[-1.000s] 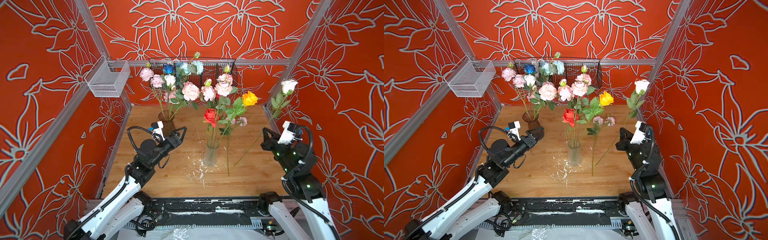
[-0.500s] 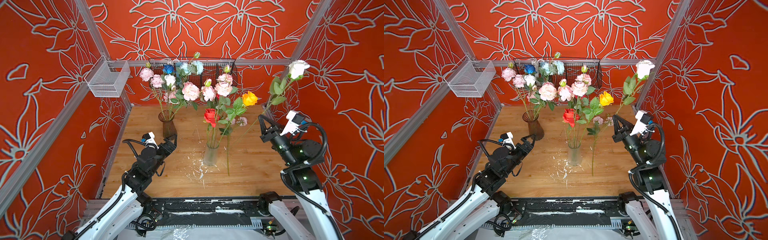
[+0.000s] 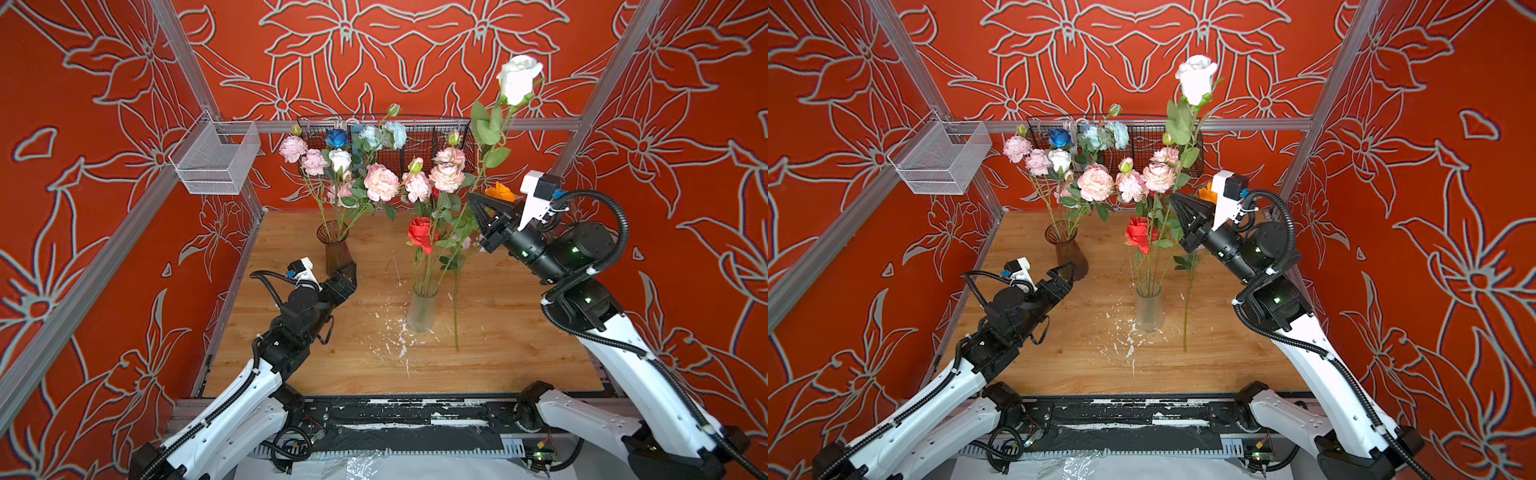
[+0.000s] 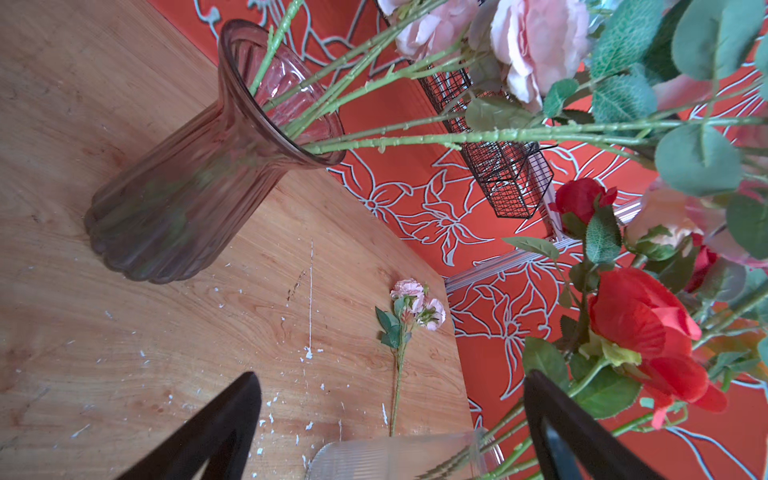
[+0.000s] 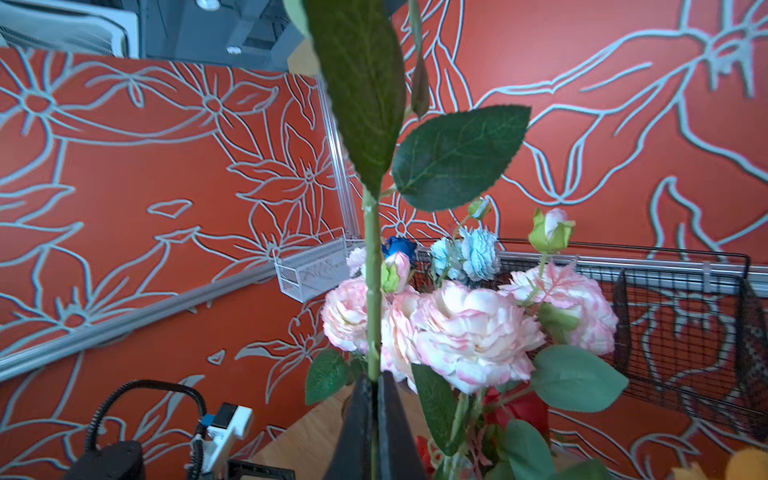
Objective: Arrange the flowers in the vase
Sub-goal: 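Carry the white rose over the clear glass and lower its stem in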
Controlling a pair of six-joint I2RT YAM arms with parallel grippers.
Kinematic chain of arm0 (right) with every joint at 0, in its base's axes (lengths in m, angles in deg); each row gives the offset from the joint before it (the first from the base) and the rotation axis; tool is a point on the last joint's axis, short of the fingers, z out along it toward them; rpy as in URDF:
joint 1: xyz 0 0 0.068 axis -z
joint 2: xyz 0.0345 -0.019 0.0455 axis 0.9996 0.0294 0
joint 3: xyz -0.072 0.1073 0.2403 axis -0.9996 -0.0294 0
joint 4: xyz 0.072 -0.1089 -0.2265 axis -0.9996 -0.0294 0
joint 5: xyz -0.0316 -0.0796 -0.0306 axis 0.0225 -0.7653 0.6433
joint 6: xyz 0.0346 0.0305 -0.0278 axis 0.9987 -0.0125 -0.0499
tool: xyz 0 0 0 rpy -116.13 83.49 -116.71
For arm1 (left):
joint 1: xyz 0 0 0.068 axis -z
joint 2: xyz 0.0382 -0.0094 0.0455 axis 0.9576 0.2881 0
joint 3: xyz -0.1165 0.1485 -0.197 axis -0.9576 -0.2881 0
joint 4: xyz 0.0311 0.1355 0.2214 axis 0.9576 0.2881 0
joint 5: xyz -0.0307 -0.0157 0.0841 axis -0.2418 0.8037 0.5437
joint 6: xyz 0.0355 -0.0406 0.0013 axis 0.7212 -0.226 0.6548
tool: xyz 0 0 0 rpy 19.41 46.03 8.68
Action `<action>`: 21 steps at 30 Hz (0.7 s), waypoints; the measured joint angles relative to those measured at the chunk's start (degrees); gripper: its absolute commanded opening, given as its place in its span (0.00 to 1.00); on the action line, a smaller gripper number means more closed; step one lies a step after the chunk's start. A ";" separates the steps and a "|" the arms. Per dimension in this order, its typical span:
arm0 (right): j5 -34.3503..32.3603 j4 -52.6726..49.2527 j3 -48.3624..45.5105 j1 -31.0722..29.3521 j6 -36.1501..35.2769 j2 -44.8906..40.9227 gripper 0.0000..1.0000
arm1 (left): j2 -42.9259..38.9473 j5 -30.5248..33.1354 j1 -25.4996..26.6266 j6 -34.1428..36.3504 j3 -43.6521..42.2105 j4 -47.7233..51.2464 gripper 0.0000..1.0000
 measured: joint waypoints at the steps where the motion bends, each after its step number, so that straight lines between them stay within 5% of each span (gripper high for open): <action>1: -0.61 -0.50 0.00 -0.31 -1.16 0.31 0.00 | 0.28 -0.17 -0.09 0.13 0.00 -0.35 0.98; 21: -6.56 -4.55 -6.12 -10.23 -11.39 3.96 0.00 | 4.00 -5.62 -4.02 0.02 -0.02 -5.29 0.98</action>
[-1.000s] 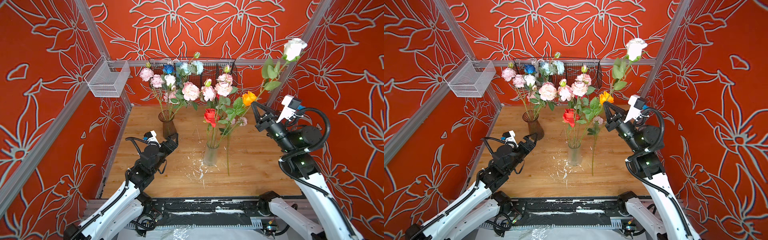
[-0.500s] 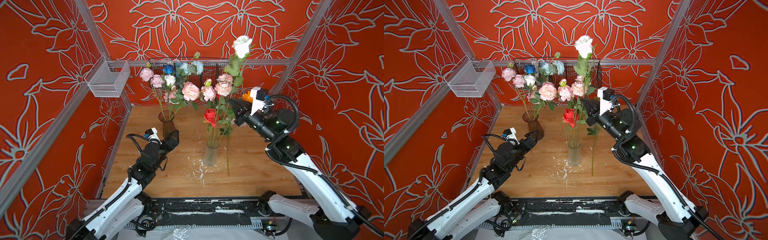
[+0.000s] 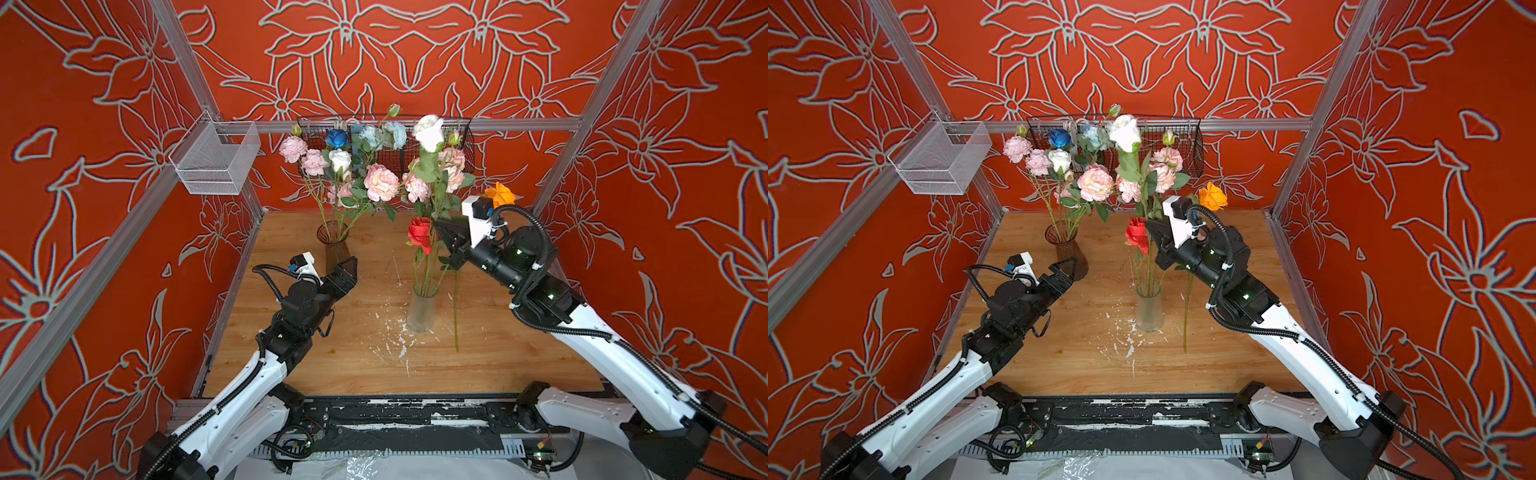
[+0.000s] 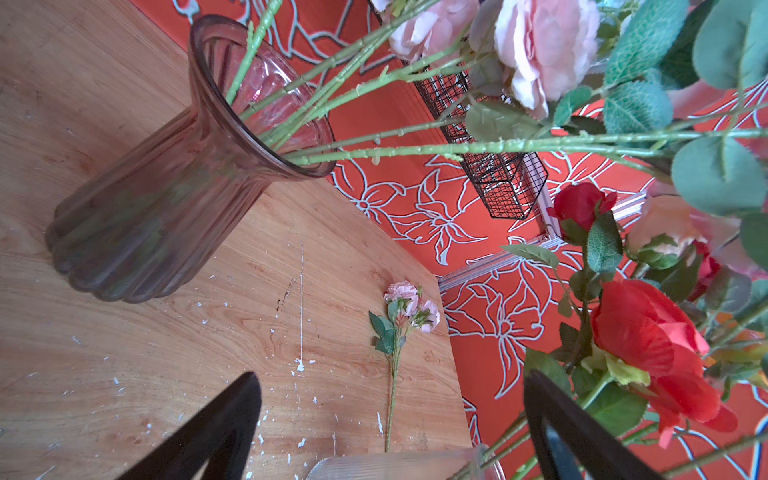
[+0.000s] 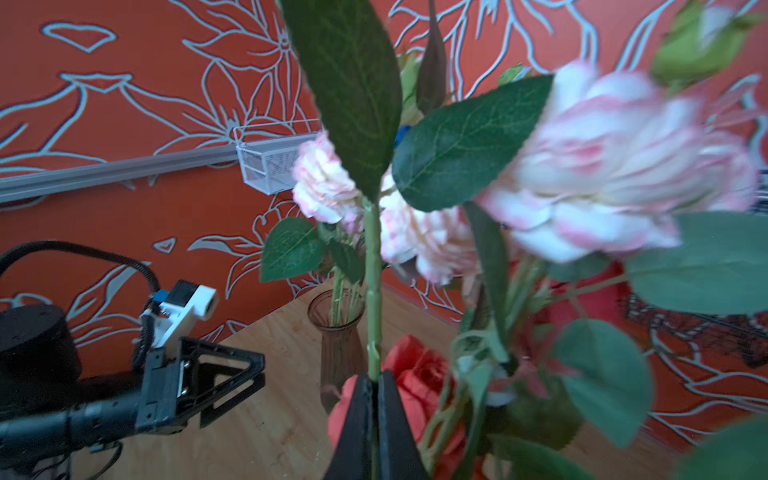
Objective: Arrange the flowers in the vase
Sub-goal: 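Carry the white rose over the clear glass and lower its stem in, then open the right gripper and lower it to the loose pink rose stem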
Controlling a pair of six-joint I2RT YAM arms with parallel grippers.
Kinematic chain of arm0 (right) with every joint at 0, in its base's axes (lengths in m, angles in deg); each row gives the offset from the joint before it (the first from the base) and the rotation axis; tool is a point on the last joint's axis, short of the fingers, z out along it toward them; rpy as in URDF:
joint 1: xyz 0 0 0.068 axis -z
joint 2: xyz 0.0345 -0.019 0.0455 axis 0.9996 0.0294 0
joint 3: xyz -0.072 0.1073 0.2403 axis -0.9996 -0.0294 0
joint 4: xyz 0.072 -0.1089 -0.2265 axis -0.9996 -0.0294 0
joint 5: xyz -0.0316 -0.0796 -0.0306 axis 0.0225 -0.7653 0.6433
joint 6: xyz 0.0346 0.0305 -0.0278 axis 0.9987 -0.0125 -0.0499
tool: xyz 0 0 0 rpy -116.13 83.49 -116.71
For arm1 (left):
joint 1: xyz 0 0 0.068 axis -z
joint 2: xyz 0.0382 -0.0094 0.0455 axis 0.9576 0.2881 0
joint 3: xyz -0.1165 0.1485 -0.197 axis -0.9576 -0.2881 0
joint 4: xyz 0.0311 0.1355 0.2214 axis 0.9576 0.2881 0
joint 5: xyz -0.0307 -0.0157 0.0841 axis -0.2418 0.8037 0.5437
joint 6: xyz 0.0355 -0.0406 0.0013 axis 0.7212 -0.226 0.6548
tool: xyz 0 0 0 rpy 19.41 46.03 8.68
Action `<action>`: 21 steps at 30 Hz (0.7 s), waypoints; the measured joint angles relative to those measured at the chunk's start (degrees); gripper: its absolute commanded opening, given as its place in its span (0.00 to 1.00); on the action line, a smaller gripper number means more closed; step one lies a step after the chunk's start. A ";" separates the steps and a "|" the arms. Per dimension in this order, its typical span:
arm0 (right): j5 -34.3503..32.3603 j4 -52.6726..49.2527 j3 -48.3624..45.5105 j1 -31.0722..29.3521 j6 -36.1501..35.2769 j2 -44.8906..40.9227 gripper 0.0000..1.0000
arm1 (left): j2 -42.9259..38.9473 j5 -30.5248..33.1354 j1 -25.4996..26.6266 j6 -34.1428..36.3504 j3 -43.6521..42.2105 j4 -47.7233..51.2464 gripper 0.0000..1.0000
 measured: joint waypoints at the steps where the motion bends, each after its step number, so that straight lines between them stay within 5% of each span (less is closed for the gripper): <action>1: -0.39 0.04 -0.50 -1.29 -0.37 0.02 0.00 | -0.02 -0.15 -0.11 -0.07 -0.02 -0.07 0.98; 21: -8.92 9.53 -21.66 -4.94 -0.33 -0.61 0.00 | -2.27 -2.19 -0.17 -0.98 -1.86 -0.63 0.98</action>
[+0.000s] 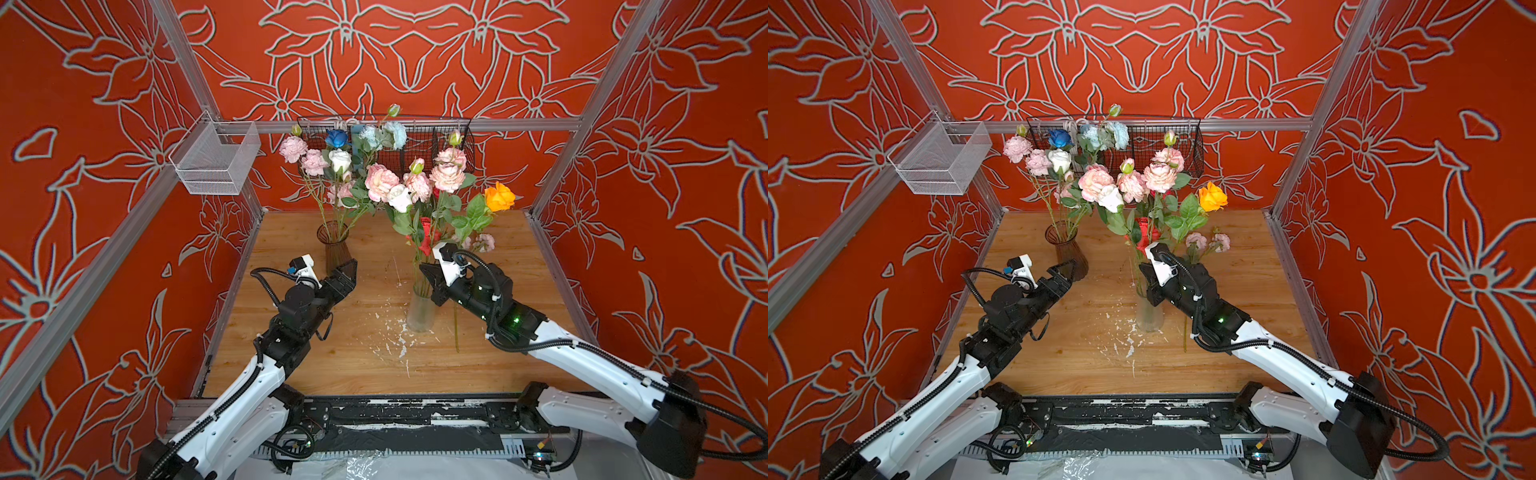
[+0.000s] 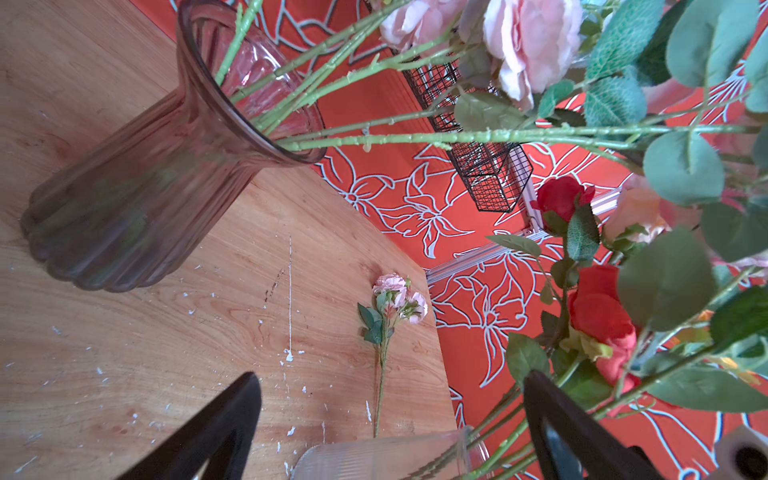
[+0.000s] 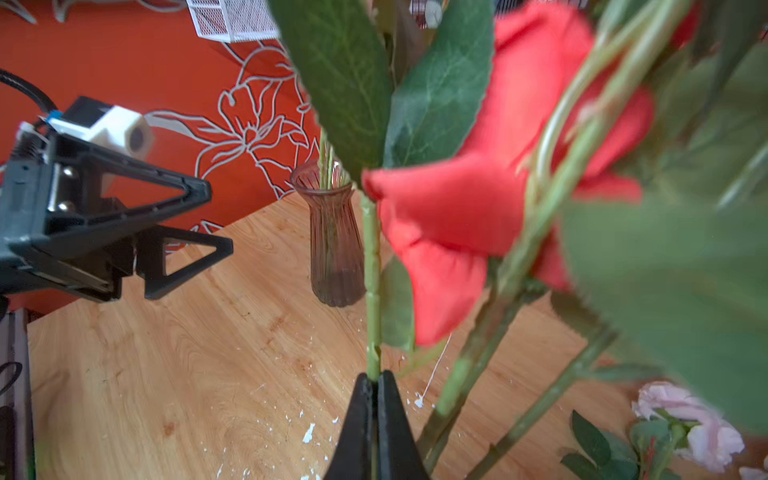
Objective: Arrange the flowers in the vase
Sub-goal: 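Open the right gripper and lower it to the loose pink rose stem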
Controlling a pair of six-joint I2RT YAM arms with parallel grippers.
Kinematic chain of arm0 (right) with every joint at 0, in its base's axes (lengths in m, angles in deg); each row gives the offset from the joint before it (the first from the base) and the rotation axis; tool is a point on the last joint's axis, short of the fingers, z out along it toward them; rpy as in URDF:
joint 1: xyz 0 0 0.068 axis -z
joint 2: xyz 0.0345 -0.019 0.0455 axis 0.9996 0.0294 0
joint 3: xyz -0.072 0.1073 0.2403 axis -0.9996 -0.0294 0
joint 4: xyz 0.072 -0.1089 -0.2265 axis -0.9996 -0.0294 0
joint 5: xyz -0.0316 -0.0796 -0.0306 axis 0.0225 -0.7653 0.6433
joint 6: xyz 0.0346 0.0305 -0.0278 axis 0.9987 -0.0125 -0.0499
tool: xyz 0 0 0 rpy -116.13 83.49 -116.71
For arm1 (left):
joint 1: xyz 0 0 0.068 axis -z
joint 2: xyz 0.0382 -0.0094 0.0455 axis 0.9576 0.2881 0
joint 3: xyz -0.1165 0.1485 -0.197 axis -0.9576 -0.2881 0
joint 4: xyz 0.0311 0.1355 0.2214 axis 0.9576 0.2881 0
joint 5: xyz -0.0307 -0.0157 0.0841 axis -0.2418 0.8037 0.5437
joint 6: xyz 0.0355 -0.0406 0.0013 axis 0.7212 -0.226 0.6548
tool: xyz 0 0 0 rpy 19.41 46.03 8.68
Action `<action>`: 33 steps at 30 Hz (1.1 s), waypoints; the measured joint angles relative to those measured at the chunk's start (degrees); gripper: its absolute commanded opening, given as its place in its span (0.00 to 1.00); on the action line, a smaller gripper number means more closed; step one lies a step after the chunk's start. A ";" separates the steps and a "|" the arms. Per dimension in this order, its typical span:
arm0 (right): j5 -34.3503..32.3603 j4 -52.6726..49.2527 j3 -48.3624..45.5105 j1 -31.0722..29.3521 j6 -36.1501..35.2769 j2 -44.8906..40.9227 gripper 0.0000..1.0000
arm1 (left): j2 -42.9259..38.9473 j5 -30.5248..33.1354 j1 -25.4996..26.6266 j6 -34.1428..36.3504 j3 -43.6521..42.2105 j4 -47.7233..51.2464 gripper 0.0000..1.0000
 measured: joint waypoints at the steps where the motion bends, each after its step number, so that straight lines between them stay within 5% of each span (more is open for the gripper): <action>1: 0.00 0.44 -0.31 0.00 0.17 0.17 0.05 | -0.02 0.00 0.00 -0.09 -0.07 -0.02 0.98; 5: 0.00 0.35 -0.39 -0.02 1.29 0.31 0.29 | -0.02 -0.20 0.00 -0.44 -0.07 -0.07 0.98; 12: -0.37 -3.23 -0.33 -0.26 1.92 -4.85 0.38 | -0.31 -0.39 -0.02 -0.96 -0.07 -0.04 0.98; 24: -1.51 -15.85 3.74 -1.01 4.81 -16.50 0.36 | -0.37 -1.25 -0.02 -1.01 1.53 1.09 0.98; 33: -17.97 -25.40 -5.11 2.10 14.80 -28.15 0.32 | 1.05 -3.30 -0.02 -2.97 1.53 1.51 0.98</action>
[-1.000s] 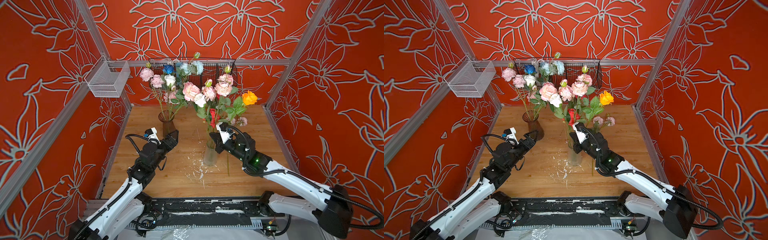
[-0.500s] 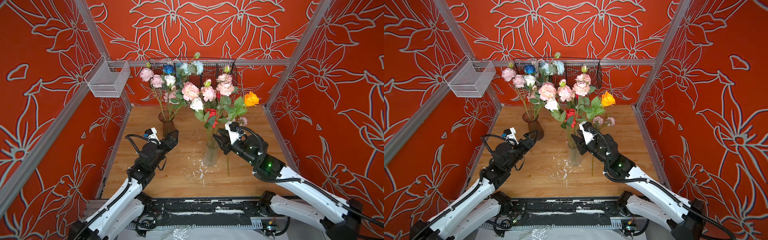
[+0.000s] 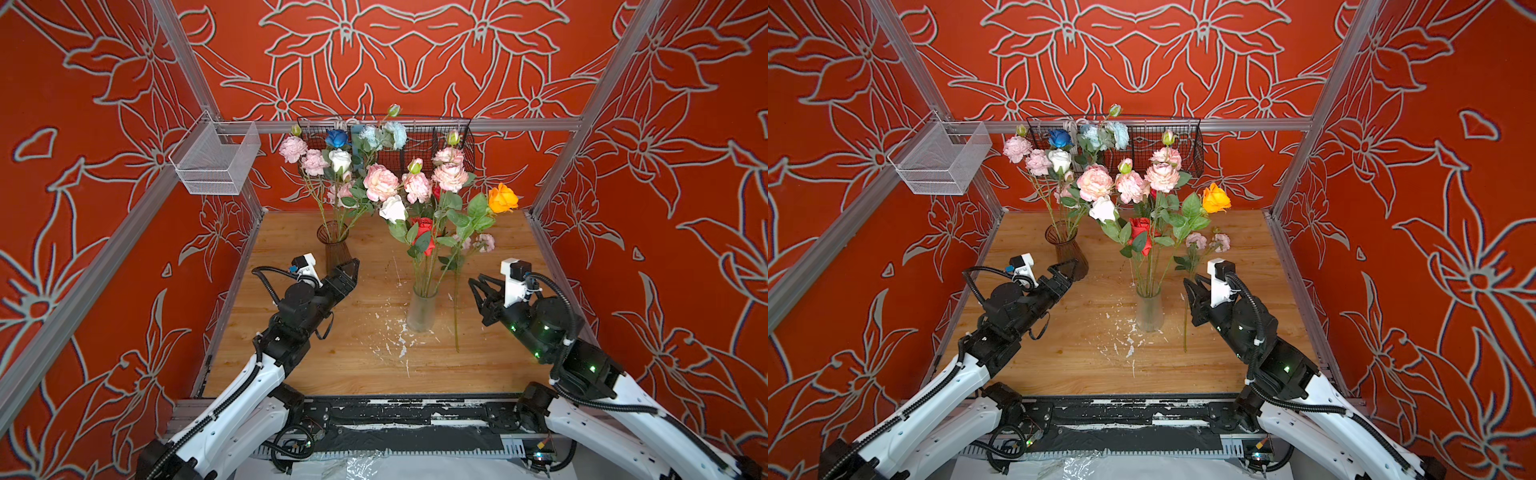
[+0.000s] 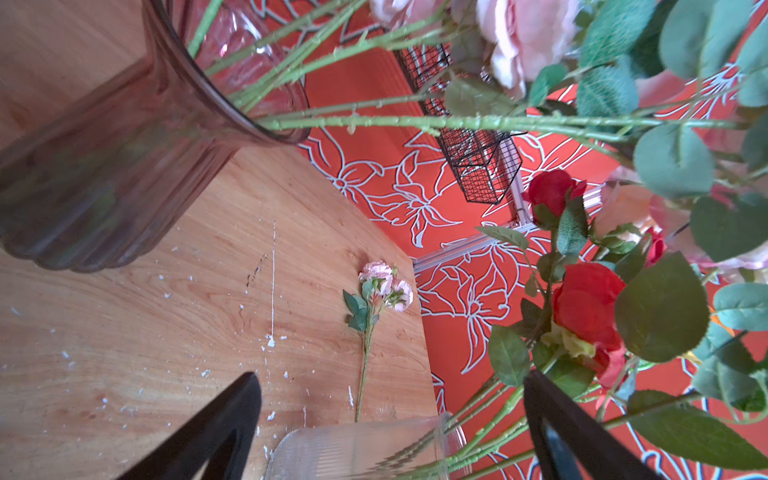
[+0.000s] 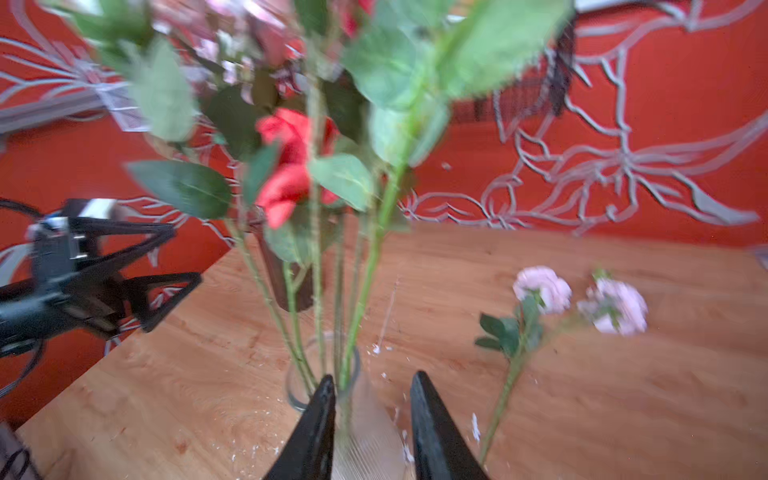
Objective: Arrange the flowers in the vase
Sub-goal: 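Open the right gripper and lower it to the loose pink rose stem, then close the right gripper on the pink rose stem on the table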
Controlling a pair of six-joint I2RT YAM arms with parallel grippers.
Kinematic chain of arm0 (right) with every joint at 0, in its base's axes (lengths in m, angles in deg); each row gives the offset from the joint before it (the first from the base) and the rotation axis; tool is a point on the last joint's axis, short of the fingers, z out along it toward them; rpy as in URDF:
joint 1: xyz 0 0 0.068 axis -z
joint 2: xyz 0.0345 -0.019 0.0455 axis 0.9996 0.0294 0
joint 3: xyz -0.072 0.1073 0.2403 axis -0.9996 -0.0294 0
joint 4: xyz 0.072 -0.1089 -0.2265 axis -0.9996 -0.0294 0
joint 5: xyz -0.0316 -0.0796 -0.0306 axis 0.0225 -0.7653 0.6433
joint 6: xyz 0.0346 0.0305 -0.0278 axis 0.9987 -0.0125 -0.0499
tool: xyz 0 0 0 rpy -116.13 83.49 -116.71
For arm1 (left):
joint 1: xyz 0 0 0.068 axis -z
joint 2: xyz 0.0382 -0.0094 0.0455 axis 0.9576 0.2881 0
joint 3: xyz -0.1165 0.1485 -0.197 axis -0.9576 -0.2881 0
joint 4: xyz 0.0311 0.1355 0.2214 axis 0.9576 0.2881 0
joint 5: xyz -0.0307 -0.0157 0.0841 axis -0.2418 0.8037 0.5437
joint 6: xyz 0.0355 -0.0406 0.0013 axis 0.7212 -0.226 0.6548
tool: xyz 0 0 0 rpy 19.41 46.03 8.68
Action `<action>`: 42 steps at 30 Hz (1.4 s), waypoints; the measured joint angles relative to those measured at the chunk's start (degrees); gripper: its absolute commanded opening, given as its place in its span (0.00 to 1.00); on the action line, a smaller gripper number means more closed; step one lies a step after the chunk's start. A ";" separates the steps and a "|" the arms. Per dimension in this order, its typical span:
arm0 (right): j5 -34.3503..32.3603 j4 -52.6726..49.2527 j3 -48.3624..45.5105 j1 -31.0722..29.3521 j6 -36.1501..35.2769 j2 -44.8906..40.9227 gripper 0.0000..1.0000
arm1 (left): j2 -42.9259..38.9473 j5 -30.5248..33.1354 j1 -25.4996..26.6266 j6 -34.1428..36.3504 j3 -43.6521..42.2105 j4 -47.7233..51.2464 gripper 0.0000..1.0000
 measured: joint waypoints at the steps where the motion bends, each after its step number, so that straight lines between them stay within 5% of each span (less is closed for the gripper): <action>1: -0.17 -0.70 -1.66 2.58 2.08 0.76 0.32 | 0.52 -0.46 0.00 -0.28 0.00 0.26 0.98; 8: 11.10 -0.70 -3.50 25.22 11.30 22.16 0.46 | 3.58 -2.21 0.00 -1.42 -0.44 0.55 0.98; 13: 19.67 -1.27 9.66 26.86 9.16 47.93 0.47 | 5.09 -2.51 0.00 -0.94 -1.81 -0.66 0.98; 22: 19.30 -2.60 20.70 26.84 8.28 68.41 0.43 | 8.83 -3.48 -0.04 1.05 -2.34 -2.60 0.98; 34: 16.39 -3.10 26.25 27.17 8.46 74.07 0.09 | 15.61 -6.45 -2.89 1.84 -3.93 -8.50 0.98; 42: 14.91 -3.30 20.41 28.20 8.35 64.06 0.01 | 15.34 -7.74 -4.50 2.97 -3.96 -7.85 0.98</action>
